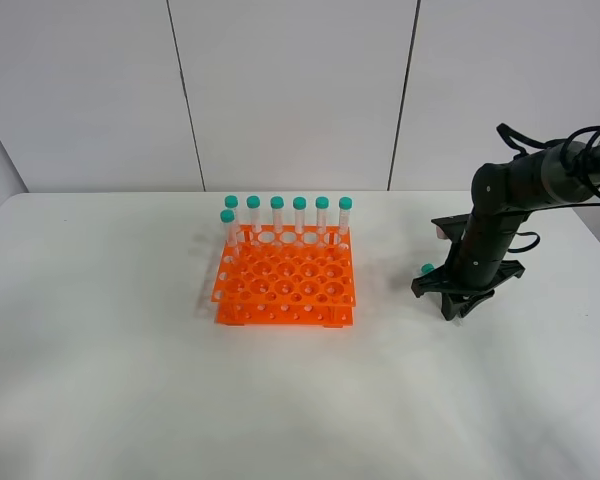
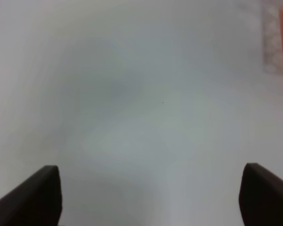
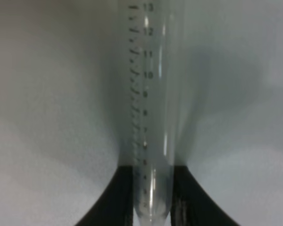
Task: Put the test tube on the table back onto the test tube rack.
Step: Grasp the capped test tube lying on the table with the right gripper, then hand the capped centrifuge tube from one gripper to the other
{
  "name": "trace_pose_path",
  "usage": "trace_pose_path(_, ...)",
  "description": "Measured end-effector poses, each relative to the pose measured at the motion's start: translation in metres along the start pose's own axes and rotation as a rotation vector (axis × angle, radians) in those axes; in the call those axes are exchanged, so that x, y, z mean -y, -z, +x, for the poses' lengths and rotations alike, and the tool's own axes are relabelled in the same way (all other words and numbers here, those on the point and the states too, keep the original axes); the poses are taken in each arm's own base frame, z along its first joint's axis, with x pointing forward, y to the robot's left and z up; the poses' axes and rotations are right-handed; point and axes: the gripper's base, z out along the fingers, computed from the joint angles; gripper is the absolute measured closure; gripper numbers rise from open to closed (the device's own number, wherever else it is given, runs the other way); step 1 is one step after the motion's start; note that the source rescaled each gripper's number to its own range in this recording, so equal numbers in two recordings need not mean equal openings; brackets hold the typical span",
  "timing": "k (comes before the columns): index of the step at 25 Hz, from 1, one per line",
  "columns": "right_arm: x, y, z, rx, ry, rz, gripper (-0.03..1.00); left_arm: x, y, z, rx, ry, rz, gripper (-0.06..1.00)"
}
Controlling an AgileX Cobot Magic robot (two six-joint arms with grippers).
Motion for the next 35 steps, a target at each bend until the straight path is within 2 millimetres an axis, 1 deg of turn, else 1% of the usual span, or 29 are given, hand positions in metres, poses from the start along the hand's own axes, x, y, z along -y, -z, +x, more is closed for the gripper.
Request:
trace_pose_path(6, 0.000, 0.000, 0.000, -0.001, 0.016, 0.002, 0.96, 0.000, 0.000, 0.000, 0.000, 0.000, 0.000, 0.13)
trace_pose_path(9, 0.000, 0.008, 0.000, 0.015, 0.026, 0.005, 0.96, 0.000, 0.000, 0.000, 0.000, 0.000, 0.000, 0.13)
trace_pose_path(11, 0.001, 0.020, -0.001, 0.046, 0.029, 0.009, 0.96, 0.000, 0.000, 0.000, 0.000, 0.000, 0.000, 0.13)
trace_pose_path(18, 0.002, 0.073, 0.000, 0.187, 0.053, 0.025, 0.96, 0.000, 0.000, 0.000, 0.000, 0.000, 0.000, 0.13)
trace_pose_path(20, 0.002, 0.091, 0.001, 0.243, 0.059, 0.032, 0.96, 0.000, 0.000, 0.000, 0.000, 0.000, 0.000, 0.13)
trace_pose_path(24, -0.003, 0.120, -0.002, 0.393, 0.108, 0.022, 0.96, 0.000, 0.000, 0.000, 0.000, 0.000, 0.000, 0.13)
trace_pose_path(26, -0.012, 0.131, -0.005, 0.475, 0.149, 0.018, 0.96, 0.000, 0.000, 0.000, 0.000, 0.000, 0.000, 0.13)
trace_pose_path(28, -0.029, 0.139, -0.008, 0.541, 0.195, 0.009, 0.96, 0.000, 0.000, 0.000, 0.000, 0.000, 0.000, 0.13)
trace_pose_path(29, -0.029, 0.139, -0.008, 0.541, 0.195, 0.009, 0.96, 0.000, 0.000, 0.000, 0.000, 0.000, 0.000, 0.13)
trace_pose_path(30, -0.039, 0.141, -0.010, 0.567, 0.218, 0.002, 0.96, 0.000, 0.000, 0.000, 0.000, 0.000, 0.000, 0.13)
trace_pose_path(31, -0.057, 0.143, -0.011, 0.596, 0.266, -0.009, 0.96, 0.000, 0.000, 0.000, 0.000, 0.000, 0.000, 0.13)
trace_pose_path(35, -0.098, 0.149, -0.012, 0.683, 0.380, -0.018, 0.96, 0.000, 0.000, 0.000, 0.000, 0.000, 0.000, 0.13)
